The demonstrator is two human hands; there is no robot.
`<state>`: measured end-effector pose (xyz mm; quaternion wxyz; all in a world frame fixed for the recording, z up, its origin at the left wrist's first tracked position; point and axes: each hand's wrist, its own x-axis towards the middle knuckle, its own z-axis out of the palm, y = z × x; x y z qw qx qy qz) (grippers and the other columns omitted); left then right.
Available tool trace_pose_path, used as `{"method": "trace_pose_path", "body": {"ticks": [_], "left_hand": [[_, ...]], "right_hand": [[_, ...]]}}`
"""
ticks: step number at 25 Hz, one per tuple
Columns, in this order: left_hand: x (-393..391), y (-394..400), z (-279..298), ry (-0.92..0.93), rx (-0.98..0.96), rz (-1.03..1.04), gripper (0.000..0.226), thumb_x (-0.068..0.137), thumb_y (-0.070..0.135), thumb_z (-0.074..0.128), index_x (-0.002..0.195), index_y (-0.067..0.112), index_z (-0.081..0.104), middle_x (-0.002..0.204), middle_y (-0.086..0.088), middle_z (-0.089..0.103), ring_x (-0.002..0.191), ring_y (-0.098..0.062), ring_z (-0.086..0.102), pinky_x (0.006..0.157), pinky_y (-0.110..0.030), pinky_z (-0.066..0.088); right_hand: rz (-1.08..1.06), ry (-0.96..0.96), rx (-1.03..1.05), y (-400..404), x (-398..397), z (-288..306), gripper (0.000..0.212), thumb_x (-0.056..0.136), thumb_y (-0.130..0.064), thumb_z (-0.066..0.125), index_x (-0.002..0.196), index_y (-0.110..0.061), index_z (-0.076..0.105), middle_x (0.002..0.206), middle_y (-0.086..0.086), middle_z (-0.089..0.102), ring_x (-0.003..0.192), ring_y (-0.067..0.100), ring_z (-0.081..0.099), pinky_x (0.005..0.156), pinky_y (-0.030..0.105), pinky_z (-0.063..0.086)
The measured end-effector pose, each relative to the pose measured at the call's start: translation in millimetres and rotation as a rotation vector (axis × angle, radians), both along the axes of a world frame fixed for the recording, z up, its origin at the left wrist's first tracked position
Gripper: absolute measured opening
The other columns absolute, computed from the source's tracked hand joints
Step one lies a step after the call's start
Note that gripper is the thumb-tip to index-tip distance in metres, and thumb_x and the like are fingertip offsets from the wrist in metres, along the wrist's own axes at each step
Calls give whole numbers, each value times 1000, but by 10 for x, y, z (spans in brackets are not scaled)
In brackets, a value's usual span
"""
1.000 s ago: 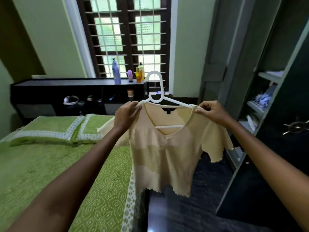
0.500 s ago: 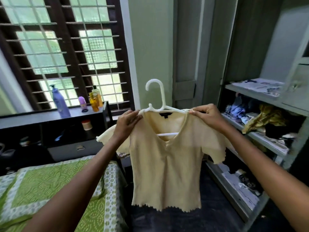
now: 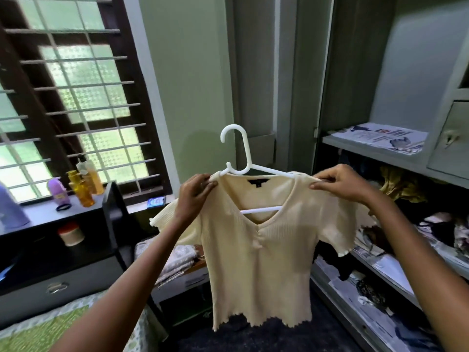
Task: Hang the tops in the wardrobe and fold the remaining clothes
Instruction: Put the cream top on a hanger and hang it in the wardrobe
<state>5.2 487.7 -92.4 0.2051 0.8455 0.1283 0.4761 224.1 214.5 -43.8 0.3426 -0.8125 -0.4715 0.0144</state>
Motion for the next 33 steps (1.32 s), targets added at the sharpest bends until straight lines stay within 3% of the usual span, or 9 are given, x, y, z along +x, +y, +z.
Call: {"method": "trace_pose_path", "body": {"ticks": [4,9,15,17,20,22,28,30,33], "left_hand": [[914,310,117,15,11,-86,13,82,6,67,92,-3,67,74,-4,58,68,-1,47,61,-6,34],[2002,473,174,0,32,-236,14,84,6,65,96,-2,67,80,2,57,73,23,47,67,-1,34],[3208,498,195,138,64,-504,19,90,15,60,104,3,64,89,2,59,78,-6,53,71,-5,37],[3679,384,298,114,85,-606,22,91,20,58,104,2,63,90,1,60,78,-6,53,71,-5,37],[4410,116,550,63,100,-767,27,89,24,56,103,2,63,89,1,60,80,-1,51,72,-5,35],[4815,-159,733,25,101,-873,27,88,25,55,101,3,64,88,3,59,79,1,49,70,-5,35],[5542,-1257,1084,-8,117,-1154,29,90,34,57,104,9,65,90,4,61,81,-10,52,68,-28,38],[5642,-1607,1188,-17,96,-1256,24,92,29,59,106,10,65,99,1,65,86,-13,55,73,-30,40],[5711,-2037,1429,-58,94,-1407,24,91,26,60,109,11,67,105,0,66,92,-15,58,78,-32,44]], "right_hand": [[-123,2,37,115,579,33,21,81,-14,71,101,-6,72,88,6,70,76,6,59,68,19,46],[-184,-55,175,202,1122,107,23,86,-13,66,108,-7,69,95,0,66,88,10,58,72,15,42],[-419,-147,258,-227,1739,85,20,79,-3,71,99,-3,72,89,8,71,72,-10,59,68,2,39],[-513,-157,267,-384,1899,109,21,78,-11,74,99,-6,72,82,-6,72,70,-17,57,67,3,41],[-727,-258,259,-673,1987,217,37,76,-47,70,91,-13,75,82,-4,74,76,7,67,73,28,50],[-953,-399,179,-892,1913,354,24,81,-39,69,91,-18,74,83,6,73,79,22,67,72,37,50],[-1371,-599,81,-1361,1303,746,19,82,-36,70,88,-18,73,79,7,72,75,26,67,66,37,50],[-1375,-599,73,-1448,971,910,31,79,-47,68,90,-18,73,82,2,73,75,17,67,71,24,48],[-1374,-467,95,-1472,527,1144,38,67,-78,55,87,-47,65,84,-15,69,78,-1,61,71,4,42]]}}
